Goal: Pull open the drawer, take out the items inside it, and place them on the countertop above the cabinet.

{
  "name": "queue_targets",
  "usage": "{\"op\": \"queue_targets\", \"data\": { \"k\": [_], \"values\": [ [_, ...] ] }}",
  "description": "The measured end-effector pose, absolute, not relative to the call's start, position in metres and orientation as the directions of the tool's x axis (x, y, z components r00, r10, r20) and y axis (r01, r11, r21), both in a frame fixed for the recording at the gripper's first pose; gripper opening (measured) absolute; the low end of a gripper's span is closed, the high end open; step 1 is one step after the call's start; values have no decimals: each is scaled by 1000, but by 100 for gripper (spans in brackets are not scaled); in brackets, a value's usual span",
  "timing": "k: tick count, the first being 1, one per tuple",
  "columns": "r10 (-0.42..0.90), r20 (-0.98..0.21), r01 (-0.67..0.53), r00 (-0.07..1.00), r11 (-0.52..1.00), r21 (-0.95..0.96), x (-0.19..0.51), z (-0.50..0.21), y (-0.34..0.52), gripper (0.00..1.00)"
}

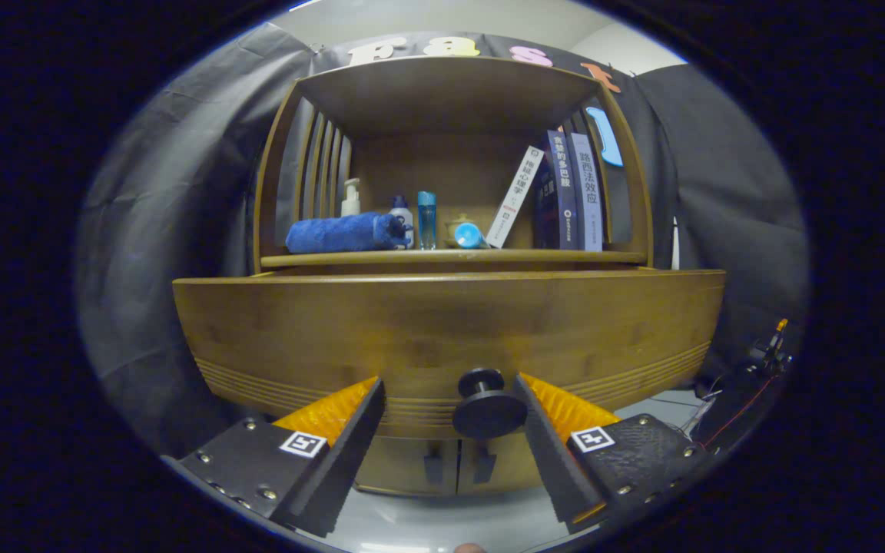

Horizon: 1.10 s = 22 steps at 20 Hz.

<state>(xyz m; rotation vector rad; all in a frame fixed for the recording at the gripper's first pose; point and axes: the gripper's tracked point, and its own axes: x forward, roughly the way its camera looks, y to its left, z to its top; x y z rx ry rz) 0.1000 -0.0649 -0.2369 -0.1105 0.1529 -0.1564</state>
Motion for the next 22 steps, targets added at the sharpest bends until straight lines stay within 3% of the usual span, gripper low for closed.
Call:
{"op": "queue_targets", "data": {
  "k": [17,22],
  "values": [
    [-170,-43,166,985,983,-79,225,-247,-75,99],
    [-168,-46,165,985,984,-71,217,-245,-73,99]
  ]
}}
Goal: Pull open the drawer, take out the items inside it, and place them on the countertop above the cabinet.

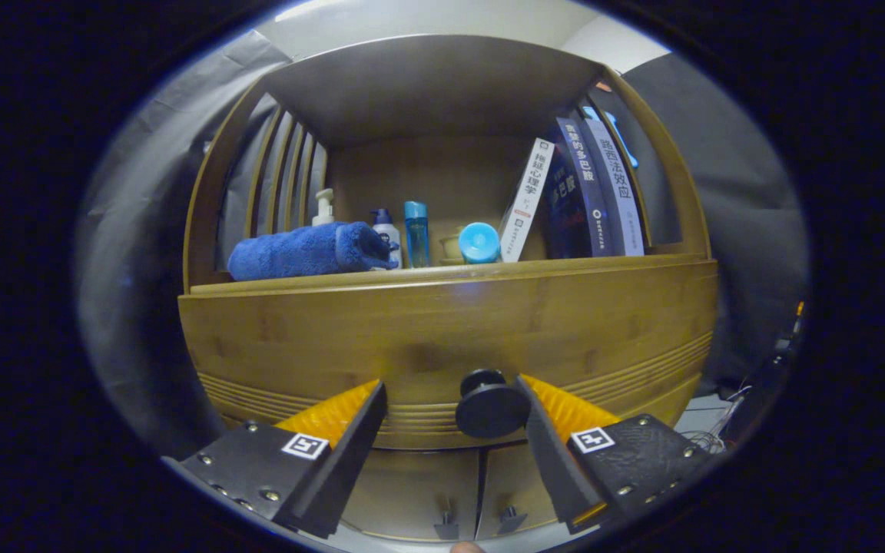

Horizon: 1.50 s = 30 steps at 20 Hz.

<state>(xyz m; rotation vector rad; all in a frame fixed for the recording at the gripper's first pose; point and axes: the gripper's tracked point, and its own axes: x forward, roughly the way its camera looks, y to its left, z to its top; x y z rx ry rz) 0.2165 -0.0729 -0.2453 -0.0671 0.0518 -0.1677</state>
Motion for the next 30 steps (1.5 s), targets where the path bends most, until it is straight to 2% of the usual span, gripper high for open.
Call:
{"op": "queue_targets", "data": {
  "k": [7,10,13,25,30],
  "values": [
    [-169,-51,165,984,983,-86,217,-247,-74,99],
    [-182,-134,171,974,981,-90,201,-267,-76,99],
    [-200,-149,188,968,977,-97,179,-259,-77,99],
    [-167,-159,151,973,983,-104,96,-147,-53,99],
    [-126,-105,107,987,981,-164,65,-73,-26,99]
  ]
}}
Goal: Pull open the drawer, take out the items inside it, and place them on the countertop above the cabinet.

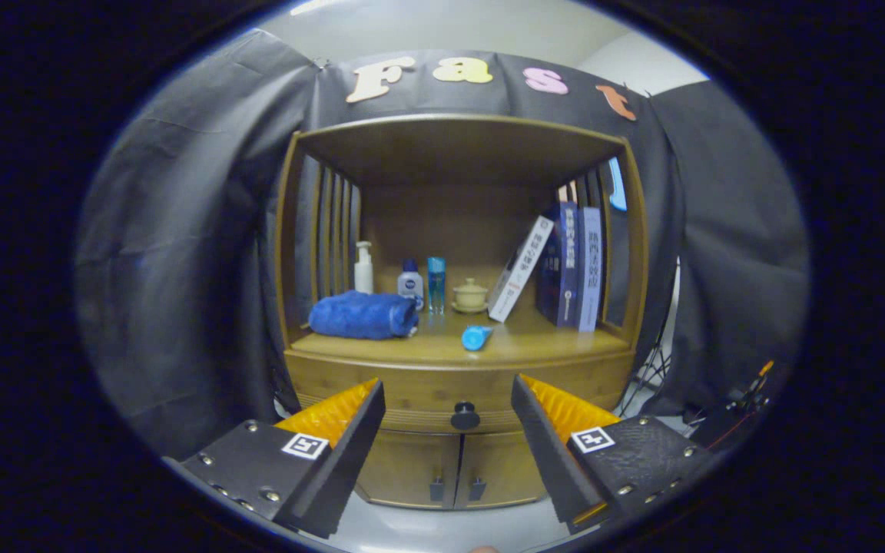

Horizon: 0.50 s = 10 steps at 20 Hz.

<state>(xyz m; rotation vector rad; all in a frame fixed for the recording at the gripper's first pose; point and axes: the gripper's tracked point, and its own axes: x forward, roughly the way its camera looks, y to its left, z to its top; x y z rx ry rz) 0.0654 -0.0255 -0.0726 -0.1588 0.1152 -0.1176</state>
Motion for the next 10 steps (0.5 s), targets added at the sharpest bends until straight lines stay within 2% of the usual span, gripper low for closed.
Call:
{"op": "queue_targets", "data": {
  "k": [10],
  "values": [
    [-84,-38,80,996,993,-84,10,22,6,99]
  ]
}}
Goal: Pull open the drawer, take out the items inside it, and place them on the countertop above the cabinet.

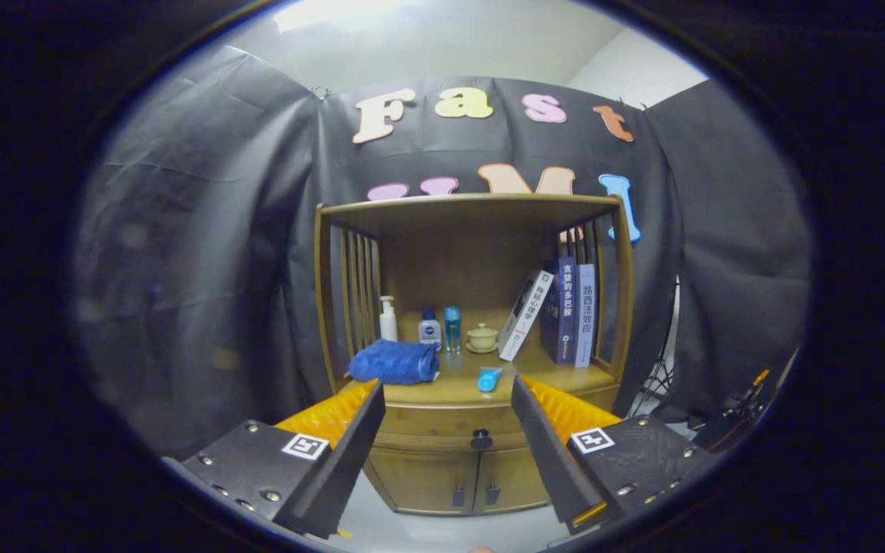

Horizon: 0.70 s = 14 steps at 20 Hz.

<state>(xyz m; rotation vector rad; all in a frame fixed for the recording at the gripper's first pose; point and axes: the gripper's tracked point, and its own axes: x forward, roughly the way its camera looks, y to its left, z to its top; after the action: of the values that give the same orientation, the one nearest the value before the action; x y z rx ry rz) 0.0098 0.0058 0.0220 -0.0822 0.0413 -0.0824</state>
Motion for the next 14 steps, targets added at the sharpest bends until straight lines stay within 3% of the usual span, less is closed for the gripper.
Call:
{"op": "queue_targets", "data": {
  "k": [14],
  "values": [
    [-80,-9,80,997,994,-71,-5,33,2,99]
  ]
}}
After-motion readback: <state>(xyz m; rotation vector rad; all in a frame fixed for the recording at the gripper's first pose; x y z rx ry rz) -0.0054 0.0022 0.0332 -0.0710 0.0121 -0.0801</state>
